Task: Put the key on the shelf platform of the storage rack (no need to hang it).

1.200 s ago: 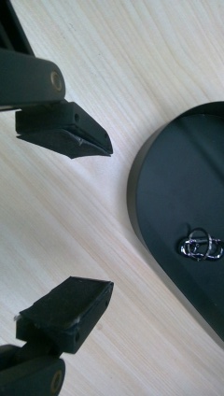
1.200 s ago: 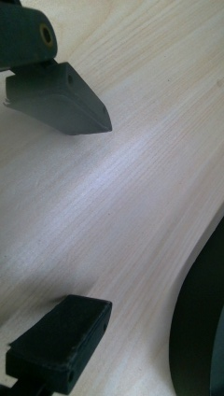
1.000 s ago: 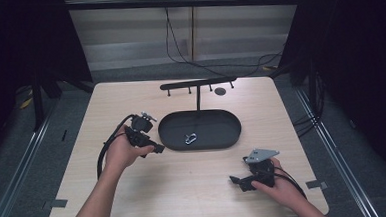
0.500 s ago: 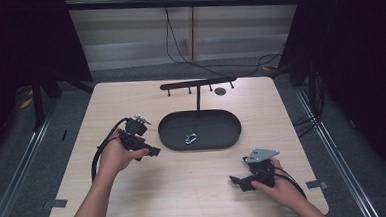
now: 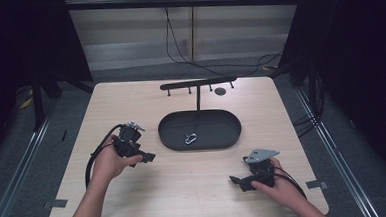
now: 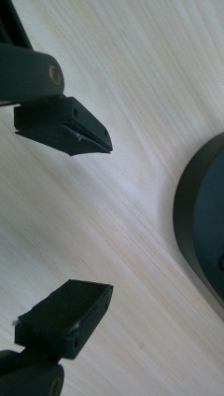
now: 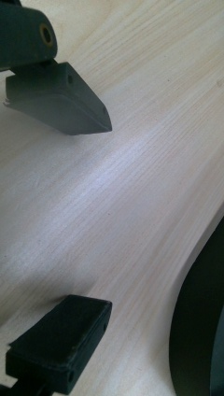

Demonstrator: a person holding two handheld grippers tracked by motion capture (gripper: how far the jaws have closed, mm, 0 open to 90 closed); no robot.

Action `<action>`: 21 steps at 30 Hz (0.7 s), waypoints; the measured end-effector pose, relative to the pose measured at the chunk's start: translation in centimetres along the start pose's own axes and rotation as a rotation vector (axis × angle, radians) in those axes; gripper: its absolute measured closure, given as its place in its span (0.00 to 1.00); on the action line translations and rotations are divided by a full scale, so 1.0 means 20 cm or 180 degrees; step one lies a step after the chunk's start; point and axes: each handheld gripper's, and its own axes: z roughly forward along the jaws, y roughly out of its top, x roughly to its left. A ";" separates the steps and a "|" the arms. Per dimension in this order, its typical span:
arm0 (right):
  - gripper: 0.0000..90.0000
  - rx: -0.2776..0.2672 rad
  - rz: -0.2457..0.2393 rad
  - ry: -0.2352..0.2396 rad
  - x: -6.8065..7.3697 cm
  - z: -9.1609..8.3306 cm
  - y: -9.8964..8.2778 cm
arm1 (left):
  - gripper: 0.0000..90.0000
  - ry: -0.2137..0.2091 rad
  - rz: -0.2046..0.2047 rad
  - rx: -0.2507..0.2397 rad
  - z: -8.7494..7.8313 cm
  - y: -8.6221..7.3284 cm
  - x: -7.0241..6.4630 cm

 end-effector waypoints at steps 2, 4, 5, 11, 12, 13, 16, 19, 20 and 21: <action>0.13 0.0000 0.0000 0.0000 0.00 0.00 0.00 | 0.29 -0.0003 -0.0002 -0.0005 0.00 -0.01 0.00; 0.13 0.0004 0.0012 0.0001 0.00 0.00 0.00 | 0.29 0.0000 -0.0007 -0.0013 0.00 -0.03 0.01; 0.13 0.0000 0.0004 0.0000 0.00 0.00 0.00 | 0.29 -0.0005 -0.0004 -0.0020 0.00 -0.03 0.01; 0.13 0.0003 0.0003 0.0001 0.00 0.00 0.00 | 0.27 -0.0021 0.0057 -0.0030 0.02 -0.08 0.01; 0.13 0.0003 0.0003 0.0001 0.00 0.00 0.00 | 0.27 -0.0021 0.0062 -0.0032 0.02 -0.09 0.01; 0.13 0.0003 0.0011 0.0000 0.00 0.00 0.00 | 0.27 -0.0023 0.0078 -0.0040 0.03 -0.11 0.02; 0.13 0.0000 0.0005 0.0000 0.00 0.00 0.00 | 0.26 -0.0014 0.0112 -0.0021 0.04 -0.14 0.02; 0.13 0.0002 0.0005 0.0002 0.00 0.00 0.00 | 0.26 -0.0016 0.0134 -0.0037 0.06 -0.16 0.02; 0.13 0.0002 0.0005 0.0002 0.00 0.00 0.00 | 0.26 -0.0016 0.0134 -0.0037 0.06 -0.16 0.02; 0.13 0.0000 0.0004 0.0000 0.00 0.00 0.00 | 0.26 -0.0010 0.0136 -0.0013 0.06 -0.17 0.02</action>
